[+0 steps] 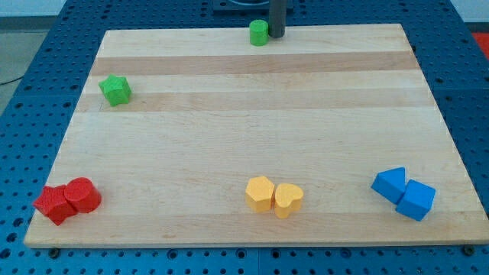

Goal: Point at green star

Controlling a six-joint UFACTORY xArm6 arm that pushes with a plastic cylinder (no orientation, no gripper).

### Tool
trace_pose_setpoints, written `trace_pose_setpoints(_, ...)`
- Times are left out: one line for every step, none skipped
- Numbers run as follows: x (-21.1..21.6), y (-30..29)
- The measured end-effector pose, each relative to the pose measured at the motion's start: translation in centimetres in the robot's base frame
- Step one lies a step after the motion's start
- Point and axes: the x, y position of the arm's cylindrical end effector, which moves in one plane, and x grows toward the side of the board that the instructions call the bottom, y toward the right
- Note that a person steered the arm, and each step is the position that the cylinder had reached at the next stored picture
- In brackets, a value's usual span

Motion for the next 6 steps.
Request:
trace_pose_setpoints(0.7, 2.2)
trace_pose_setpoints(4.8, 5.5)
trace_pose_setpoints(13.8, 3.4)
trace_pose_setpoints(22.6, -4.2)
trace_pose_setpoints(25.1, -15.1)
trace_pose_setpoints(23.0, -26.7)
